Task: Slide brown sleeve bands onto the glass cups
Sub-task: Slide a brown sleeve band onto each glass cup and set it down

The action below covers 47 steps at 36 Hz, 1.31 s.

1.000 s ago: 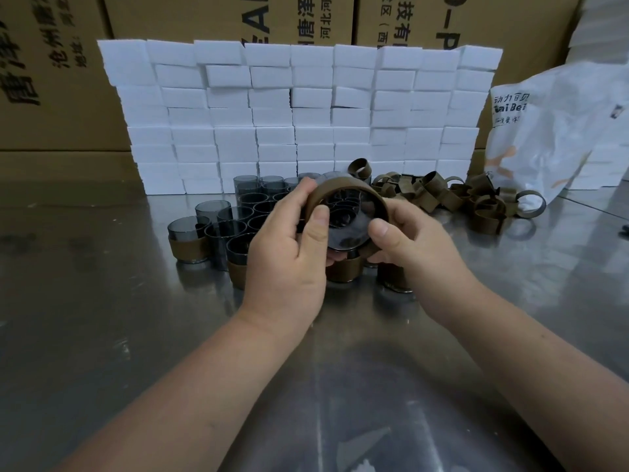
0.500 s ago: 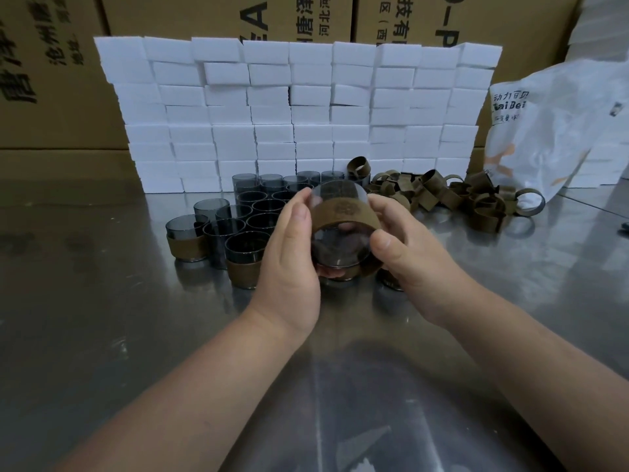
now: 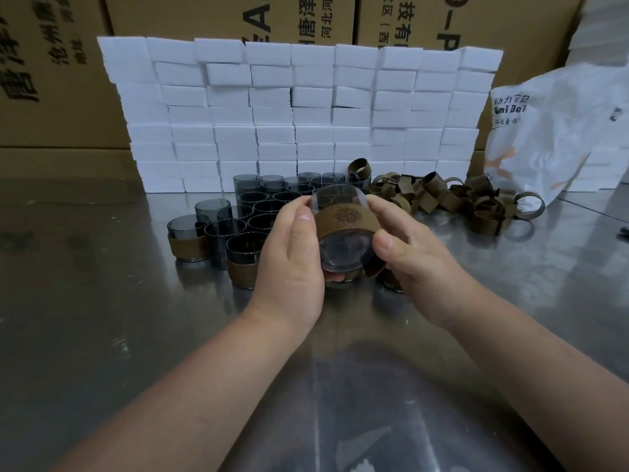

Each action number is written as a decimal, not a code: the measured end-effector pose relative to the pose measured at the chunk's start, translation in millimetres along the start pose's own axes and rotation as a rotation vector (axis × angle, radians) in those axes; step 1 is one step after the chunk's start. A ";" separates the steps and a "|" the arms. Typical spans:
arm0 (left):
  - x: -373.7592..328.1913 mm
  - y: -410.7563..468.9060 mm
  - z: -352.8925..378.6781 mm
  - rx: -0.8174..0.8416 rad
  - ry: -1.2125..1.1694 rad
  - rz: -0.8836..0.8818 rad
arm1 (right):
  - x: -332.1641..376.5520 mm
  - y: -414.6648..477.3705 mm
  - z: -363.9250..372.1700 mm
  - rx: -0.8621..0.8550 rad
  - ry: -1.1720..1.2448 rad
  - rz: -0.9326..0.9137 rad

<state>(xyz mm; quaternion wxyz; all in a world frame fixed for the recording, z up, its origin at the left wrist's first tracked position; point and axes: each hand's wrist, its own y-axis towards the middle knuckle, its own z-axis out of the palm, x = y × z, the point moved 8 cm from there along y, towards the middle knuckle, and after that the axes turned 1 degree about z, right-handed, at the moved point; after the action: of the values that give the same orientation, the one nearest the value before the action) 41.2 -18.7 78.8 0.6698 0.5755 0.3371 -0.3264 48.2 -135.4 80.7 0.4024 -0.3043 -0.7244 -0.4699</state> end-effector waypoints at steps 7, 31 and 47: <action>-0.4 0.6 -2.0 -0.032 0.074 0.007 | -3.6 1.6 -6.5 -0.045 0.000 -0.001; 6.2 -4.8 17.5 0.186 -0.093 -0.028 | 0.3 0.6 1.6 0.026 0.076 -0.040; 22.0 -8.3 22.7 0.173 -0.331 -0.198 | -8.7 2.6 2.5 -0.042 0.045 0.018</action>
<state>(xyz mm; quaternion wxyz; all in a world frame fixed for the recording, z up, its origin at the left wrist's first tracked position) 48.3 -43.3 58.6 0.6286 0.5335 0.2482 -0.5085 53.8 -132.7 73.6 0.4162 -0.3085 -0.7024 -0.4881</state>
